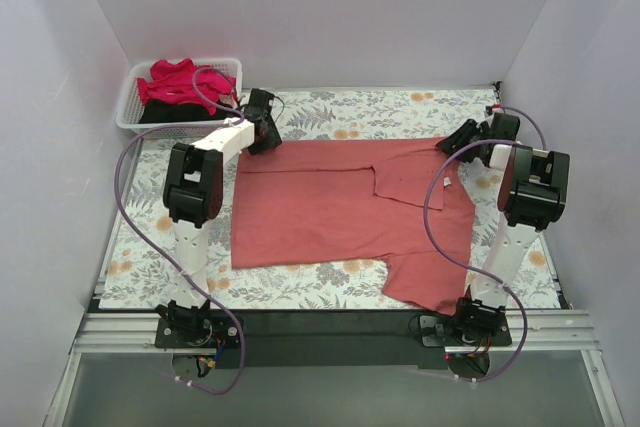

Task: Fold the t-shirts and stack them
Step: Fold the tshirt

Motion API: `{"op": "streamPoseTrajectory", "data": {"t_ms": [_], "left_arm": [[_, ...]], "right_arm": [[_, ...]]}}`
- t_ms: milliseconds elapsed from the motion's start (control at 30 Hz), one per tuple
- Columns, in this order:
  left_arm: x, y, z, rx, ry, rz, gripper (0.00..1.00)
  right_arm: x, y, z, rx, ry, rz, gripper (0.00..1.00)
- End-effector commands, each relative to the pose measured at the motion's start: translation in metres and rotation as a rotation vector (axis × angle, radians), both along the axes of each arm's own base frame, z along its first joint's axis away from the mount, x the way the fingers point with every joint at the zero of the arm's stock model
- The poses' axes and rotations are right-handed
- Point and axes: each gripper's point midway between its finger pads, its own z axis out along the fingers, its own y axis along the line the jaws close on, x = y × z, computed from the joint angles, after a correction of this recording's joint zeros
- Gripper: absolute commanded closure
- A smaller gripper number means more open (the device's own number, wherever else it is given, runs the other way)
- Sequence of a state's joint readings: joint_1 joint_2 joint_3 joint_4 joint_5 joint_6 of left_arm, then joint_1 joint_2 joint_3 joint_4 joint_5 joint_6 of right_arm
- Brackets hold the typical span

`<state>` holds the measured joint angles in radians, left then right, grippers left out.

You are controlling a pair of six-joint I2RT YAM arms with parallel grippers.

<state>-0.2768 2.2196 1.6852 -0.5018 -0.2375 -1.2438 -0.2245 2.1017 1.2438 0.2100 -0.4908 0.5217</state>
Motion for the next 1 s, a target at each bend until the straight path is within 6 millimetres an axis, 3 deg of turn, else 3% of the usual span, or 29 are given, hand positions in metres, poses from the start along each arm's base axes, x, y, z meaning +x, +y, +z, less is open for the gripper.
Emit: {"op": "streamPoseTrajectory", "data": {"t_ms": [0,33,67,100,133,200,367,400,500,533,600,633,667,733,767,800,833,867,900,933,967], "left_arm": [[-0.007,0.0,-0.05,0.004,0.139,-0.023,0.54],[0.008,-0.004,-0.041,-0.016,0.109,-0.026,0.54],[0.01,-0.005,-0.053,-0.018,0.127,-0.025,0.54],[0.012,-0.006,-0.055,-0.023,0.135,-0.028,0.54],[0.023,-0.008,-0.048,-0.037,0.111,-0.03,0.54],[0.028,-0.014,-0.052,-0.061,0.11,-0.042,0.53],[0.051,-0.025,-0.034,-0.123,0.033,-0.07,0.48],[0.053,-0.028,-0.03,-0.135,0.022,-0.079,0.4],[0.062,-0.035,-0.001,-0.168,-0.038,-0.105,0.31],[0.065,-0.038,0.021,-0.183,-0.08,-0.114,0.28],[0.066,-0.041,0.04,-0.204,-0.116,-0.128,0.27],[0.065,-0.042,0.054,-0.211,-0.141,-0.132,0.26],[0.065,-0.042,0.08,-0.22,-0.188,-0.136,0.25],[0.056,-0.04,0.098,-0.229,-0.206,-0.135,0.22],[0.051,-0.04,0.127,-0.241,-0.25,-0.139,0.22],[0.046,-0.039,0.137,-0.251,-0.263,-0.133,0.22],[0.035,-0.037,0.133,-0.251,-0.242,-0.128,0.22],[0.024,-0.037,0.165,-0.267,-0.29,-0.13,0.21],[0.014,-0.036,0.169,-0.275,-0.288,-0.124,0.21],[-0.004,-0.038,0.161,-0.281,-0.257,-0.125,0.21],[-0.018,-0.039,0.162,-0.292,-0.247,-0.131,0.19]], "right_arm": [[0.015,-0.045,-0.028,-0.069,0.06,-0.091,0.59],[0.018,-0.048,-0.03,-0.072,0.064,-0.09,0.58],[0.021,-0.052,-0.037,-0.077,0.08,-0.094,0.58],[0.036,-0.058,-0.026,-0.1,0.048,-0.097,0.57],[0.036,-0.059,-0.029,-0.107,0.065,-0.088,0.57],[0.043,-0.064,-0.032,-0.118,0.071,-0.087,0.56],[0.062,-0.073,-0.013,-0.135,0.035,-0.078,0.54],[0.064,-0.072,-0.007,-0.134,0.021,-0.073,0.54],[0.067,-0.071,0.026,-0.143,-0.034,-0.065,0.48],[0.067,-0.07,0.035,-0.149,-0.047,-0.062,0.44],[0.063,-0.07,0.064,-0.184,-0.088,-0.06,0.42],[0.06,-0.07,0.072,-0.199,-0.094,-0.062,0.38],[0.056,-0.068,0.094,-0.222,-0.121,-0.063,0.35],[0.044,-0.069,0.105,-0.271,-0.103,-0.07,0.28],[0.038,-0.068,0.127,-0.297,-0.13,-0.076,0.26],[0.028,-0.068,0.125,-0.318,-0.109,-0.084,0.25],[0.017,-0.065,0.127,-0.324,-0.088,-0.082,0.24],[0.007,-0.061,0.146,-0.343,-0.109,-0.085,0.23],[-0.007,-0.06,0.137,-0.358,-0.067,-0.096,0.23],[-0.02,-0.054,0.136,-0.37,-0.044,-0.088,0.23],[-0.031,-0.05,0.153,-0.39,-0.069,-0.097,0.23]]}}
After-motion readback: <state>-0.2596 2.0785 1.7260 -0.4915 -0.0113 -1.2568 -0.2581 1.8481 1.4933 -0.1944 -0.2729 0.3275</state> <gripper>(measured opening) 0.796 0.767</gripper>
